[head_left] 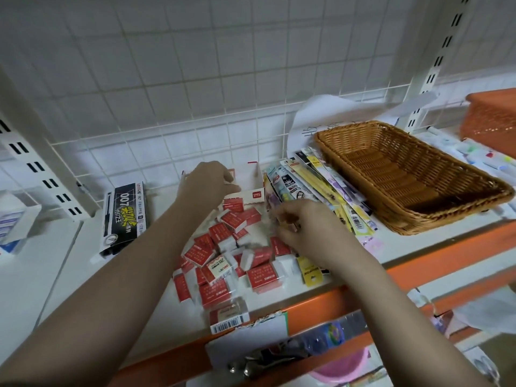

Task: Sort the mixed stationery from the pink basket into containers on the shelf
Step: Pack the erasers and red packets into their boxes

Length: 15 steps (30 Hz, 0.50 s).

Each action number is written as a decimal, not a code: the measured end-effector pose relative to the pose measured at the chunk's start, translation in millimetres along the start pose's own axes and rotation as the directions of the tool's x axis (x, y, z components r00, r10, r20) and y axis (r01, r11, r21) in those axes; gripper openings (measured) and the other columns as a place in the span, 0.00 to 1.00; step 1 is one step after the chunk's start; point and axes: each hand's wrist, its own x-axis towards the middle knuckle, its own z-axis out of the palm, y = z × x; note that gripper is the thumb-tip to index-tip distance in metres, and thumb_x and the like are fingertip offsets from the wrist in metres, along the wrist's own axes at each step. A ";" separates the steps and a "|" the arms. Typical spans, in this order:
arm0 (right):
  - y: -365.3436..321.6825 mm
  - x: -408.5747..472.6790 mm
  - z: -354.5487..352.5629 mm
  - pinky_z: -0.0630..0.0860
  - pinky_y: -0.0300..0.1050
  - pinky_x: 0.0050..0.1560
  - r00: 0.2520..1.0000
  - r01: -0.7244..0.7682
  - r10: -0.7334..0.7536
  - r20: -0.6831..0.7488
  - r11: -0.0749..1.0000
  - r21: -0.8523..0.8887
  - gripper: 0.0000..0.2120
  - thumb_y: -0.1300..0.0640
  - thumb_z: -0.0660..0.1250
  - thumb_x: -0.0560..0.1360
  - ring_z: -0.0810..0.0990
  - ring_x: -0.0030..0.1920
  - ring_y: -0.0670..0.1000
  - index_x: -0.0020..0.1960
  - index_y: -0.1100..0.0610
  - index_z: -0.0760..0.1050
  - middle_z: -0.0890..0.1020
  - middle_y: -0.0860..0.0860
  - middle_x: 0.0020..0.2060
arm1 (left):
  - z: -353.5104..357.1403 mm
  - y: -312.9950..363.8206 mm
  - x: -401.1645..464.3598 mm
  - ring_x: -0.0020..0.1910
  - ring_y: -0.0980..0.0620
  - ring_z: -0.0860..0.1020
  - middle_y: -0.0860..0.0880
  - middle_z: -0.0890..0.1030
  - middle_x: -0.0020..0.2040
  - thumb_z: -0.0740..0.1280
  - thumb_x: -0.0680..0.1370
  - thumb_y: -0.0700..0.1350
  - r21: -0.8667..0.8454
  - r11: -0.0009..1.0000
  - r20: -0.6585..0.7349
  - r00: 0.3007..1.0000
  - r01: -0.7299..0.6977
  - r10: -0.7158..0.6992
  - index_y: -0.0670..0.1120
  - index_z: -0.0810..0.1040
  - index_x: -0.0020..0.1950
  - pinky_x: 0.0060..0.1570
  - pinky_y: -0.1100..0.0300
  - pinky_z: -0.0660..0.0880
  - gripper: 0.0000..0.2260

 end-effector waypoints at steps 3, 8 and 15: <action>-6.8 1.1 0.4 0.74 0.41 0.59 0.973 0.109 -0.086 0.215 0.989 -0.102 0.16 0.53 0.67 0.76 0.78 0.56 0.46 0.64 0.49 0.75 0.79 0.47 0.59 | -3.7 3.4 3.5 0.31 0.54 0.76 0.49 0.83 0.41 0.74 0.69 0.57 0.016 1.000 0.041 0.999 0.013 -0.014 0.43 0.82 0.43 0.54 0.48 0.74 0.16; -13.4 0.1 0.4 0.72 0.38 0.60 0.893 0.193 -0.193 0.408 0.980 0.042 0.15 0.53 0.63 0.79 0.76 0.58 0.43 0.64 0.51 0.75 0.78 0.45 0.61 | -9.2 11.1 5.3 0.32 0.55 0.72 0.44 0.80 0.41 0.75 0.70 0.51 0.000 1.000 0.132 0.991 -0.028 0.028 0.37 0.80 0.43 0.33 0.62 0.71 0.17; -11.0 -0.6 9.0 0.71 0.27 0.50 0.881 0.201 -0.222 0.417 0.975 0.096 0.11 0.55 0.67 0.76 0.77 0.48 0.40 0.57 0.53 0.80 0.81 0.44 0.51 | -16.9 4.5 2.1 0.45 0.47 0.82 0.56 0.79 0.38 0.72 0.73 0.44 0.037 0.996 0.174 0.982 -0.086 0.078 0.46 0.84 0.43 0.49 0.56 0.76 0.03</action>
